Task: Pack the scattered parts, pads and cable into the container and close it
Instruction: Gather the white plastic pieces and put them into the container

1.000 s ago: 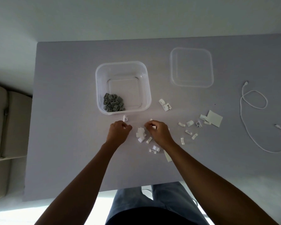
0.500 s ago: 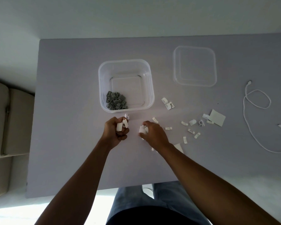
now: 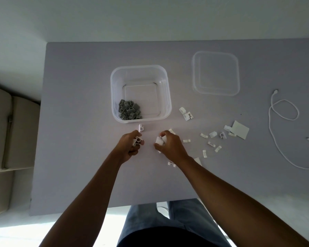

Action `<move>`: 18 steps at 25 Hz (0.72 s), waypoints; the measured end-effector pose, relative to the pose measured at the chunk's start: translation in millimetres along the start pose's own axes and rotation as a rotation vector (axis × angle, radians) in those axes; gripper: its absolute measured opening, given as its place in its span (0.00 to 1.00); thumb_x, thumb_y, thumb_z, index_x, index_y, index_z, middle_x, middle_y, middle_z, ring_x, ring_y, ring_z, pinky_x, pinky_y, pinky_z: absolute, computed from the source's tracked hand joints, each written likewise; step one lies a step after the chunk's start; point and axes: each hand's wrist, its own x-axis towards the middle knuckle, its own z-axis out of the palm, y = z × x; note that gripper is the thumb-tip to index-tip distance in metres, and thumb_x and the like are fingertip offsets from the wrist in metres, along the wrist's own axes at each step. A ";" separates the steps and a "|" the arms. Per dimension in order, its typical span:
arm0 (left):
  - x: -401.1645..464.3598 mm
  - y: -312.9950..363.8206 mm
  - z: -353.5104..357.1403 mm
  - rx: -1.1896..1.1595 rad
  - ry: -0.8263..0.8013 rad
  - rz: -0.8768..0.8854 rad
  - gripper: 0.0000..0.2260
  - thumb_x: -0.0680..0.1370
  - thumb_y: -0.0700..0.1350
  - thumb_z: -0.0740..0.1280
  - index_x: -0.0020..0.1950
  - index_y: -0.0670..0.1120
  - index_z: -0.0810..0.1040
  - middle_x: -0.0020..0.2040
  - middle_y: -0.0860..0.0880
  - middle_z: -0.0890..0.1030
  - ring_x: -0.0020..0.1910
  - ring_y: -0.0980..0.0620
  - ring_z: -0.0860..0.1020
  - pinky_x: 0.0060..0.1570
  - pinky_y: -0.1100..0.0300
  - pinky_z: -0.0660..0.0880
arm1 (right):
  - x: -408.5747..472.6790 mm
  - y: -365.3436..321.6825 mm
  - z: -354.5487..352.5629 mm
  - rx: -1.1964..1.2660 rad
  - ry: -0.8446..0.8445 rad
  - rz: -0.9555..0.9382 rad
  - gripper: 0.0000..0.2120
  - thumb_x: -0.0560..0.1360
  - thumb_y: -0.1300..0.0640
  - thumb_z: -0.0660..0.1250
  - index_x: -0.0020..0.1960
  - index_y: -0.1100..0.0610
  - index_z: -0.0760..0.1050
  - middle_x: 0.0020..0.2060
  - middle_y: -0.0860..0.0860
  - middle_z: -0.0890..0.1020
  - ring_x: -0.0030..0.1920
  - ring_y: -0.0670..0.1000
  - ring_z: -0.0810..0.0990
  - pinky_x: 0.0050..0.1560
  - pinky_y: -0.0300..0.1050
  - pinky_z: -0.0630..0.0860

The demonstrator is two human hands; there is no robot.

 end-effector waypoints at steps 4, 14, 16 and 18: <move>3.6 -0.8 -1.7 0.160 0.179 0.045 0.06 0.76 0.41 0.63 0.47 0.39 0.74 0.40 0.41 0.82 0.23 0.53 0.63 0.23 0.64 0.58 | 1.5 -5.6 -4.0 0.377 0.054 0.182 0.15 0.66 0.48 0.77 0.49 0.53 0.79 0.42 0.50 0.84 0.39 0.51 0.83 0.34 0.43 0.78; 23.6 -0.9 25.8 0.844 0.608 0.354 0.19 0.74 0.58 0.68 0.54 0.44 0.75 0.49 0.42 0.81 0.48 0.39 0.80 0.49 0.50 0.77 | 0.1 -13.5 -21.3 1.299 -0.147 0.442 0.13 0.69 0.52 0.75 0.47 0.57 0.75 0.32 0.50 0.69 0.33 0.48 0.68 0.31 0.41 0.58; 23.6 -2.3 29.1 0.905 0.606 0.387 0.15 0.76 0.53 0.66 0.54 0.43 0.75 0.49 0.40 0.82 0.48 0.37 0.80 0.45 0.51 0.75 | -1.2 -14.1 -25.6 1.436 -0.220 0.439 0.14 0.69 0.51 0.72 0.49 0.57 0.73 0.33 0.50 0.67 0.33 0.48 0.68 0.33 0.42 0.57; 23.4 -4.8 29.4 0.950 0.587 0.403 0.13 0.77 0.51 0.64 0.55 0.42 0.74 0.48 0.38 0.81 0.47 0.36 0.79 0.42 0.52 0.72 | -1.7 -14.7 -30.6 1.514 -0.307 0.415 0.10 0.70 0.51 0.68 0.46 0.57 0.73 0.34 0.50 0.68 0.33 0.48 0.68 0.30 0.40 0.59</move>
